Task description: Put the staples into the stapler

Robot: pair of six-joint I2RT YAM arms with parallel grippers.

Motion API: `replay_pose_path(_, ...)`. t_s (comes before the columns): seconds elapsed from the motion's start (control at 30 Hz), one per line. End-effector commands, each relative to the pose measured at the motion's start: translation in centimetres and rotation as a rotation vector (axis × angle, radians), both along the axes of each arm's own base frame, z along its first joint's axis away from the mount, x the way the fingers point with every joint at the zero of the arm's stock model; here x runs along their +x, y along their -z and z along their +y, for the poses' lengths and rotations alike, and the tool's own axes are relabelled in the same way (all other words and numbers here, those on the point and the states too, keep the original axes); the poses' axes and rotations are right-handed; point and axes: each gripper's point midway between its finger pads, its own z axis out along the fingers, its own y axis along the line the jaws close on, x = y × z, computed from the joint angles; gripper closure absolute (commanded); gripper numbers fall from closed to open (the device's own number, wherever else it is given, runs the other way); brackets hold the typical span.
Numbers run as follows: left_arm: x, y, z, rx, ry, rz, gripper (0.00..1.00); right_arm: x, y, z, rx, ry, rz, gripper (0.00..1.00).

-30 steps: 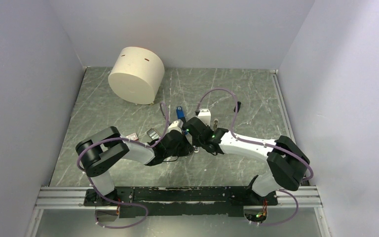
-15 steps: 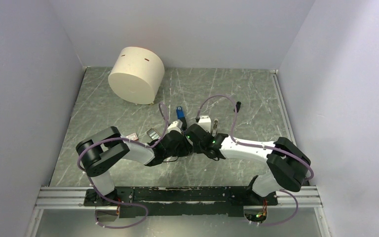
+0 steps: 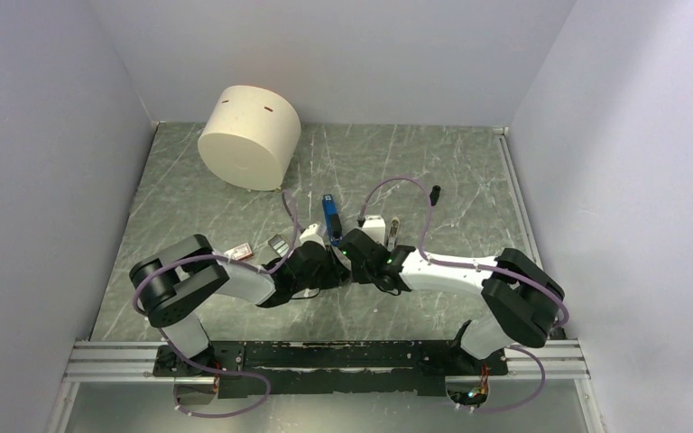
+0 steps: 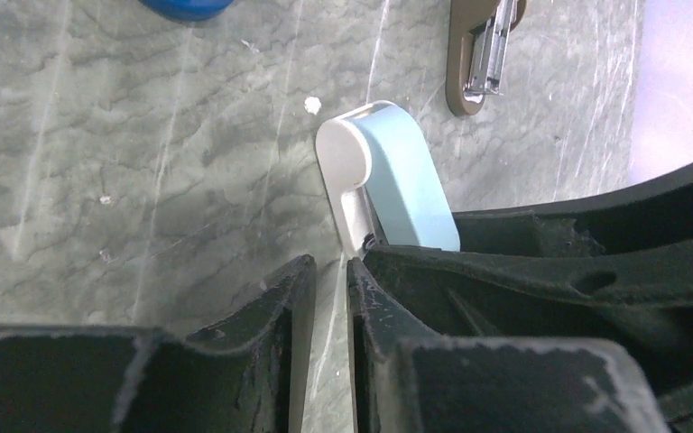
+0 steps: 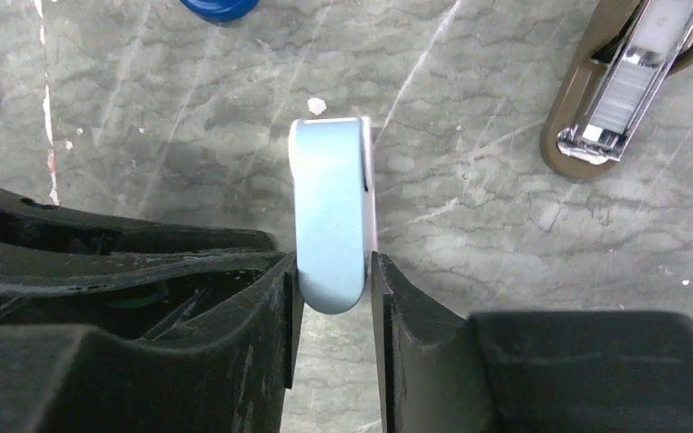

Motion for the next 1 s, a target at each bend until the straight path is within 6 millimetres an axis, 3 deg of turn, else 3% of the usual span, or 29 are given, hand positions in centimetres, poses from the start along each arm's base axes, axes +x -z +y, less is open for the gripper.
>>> replay_pose_path(0.0,-0.7,0.1,1.2,0.046,0.024,0.000,0.74,-0.4,-0.5,-0.7,-0.020,0.018,0.016,0.61)
replay_pose_path(0.27,-0.1,0.0,3.2,0.100,-0.044,-0.029,0.76,0.2,-1.9,-0.5,-0.069,0.011,0.022,0.48)
replay_pose_path(0.43,0.0,-0.8,4.0,0.099,-0.070,-0.051,0.75,0.7,-2.3,-0.2,-0.079,-0.004,0.015,0.46)
replay_pose_path(0.63,0.4,-1.6,4.8,0.120,-0.096,-0.081,0.74,0.3,-0.3,-1.3,-0.170,-0.004,0.057,0.56)
replay_pose_path(0.8,0.4,-1.2,4.7,0.128,-0.087,-0.081,0.74,0.5,0.3,-0.8,-0.161,-0.020,0.056,0.70)
replay_pose_path(0.97,0.4,-0.9,4.5,0.131,-0.077,-0.078,0.74,0.4,1.7,-0.7,-0.160,-0.033,0.077,0.78)
